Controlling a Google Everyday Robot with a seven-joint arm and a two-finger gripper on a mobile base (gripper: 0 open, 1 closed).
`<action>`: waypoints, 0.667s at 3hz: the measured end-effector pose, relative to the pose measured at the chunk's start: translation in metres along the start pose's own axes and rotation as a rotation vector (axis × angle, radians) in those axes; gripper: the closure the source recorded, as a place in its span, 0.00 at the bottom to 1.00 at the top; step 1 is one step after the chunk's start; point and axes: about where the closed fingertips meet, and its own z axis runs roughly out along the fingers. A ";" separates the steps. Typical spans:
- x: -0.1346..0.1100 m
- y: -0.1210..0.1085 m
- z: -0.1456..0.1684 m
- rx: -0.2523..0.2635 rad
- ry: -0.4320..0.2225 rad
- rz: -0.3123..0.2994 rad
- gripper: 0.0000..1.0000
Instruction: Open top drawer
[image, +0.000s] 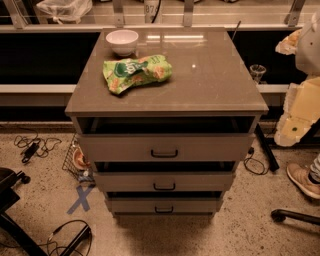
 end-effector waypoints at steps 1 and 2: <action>-0.001 0.000 0.000 0.008 -0.008 0.002 0.00; -0.007 0.004 0.016 0.038 -0.047 0.028 0.00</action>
Offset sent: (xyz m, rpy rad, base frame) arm 0.0161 0.0450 -0.0762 0.2103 -0.1827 -0.1060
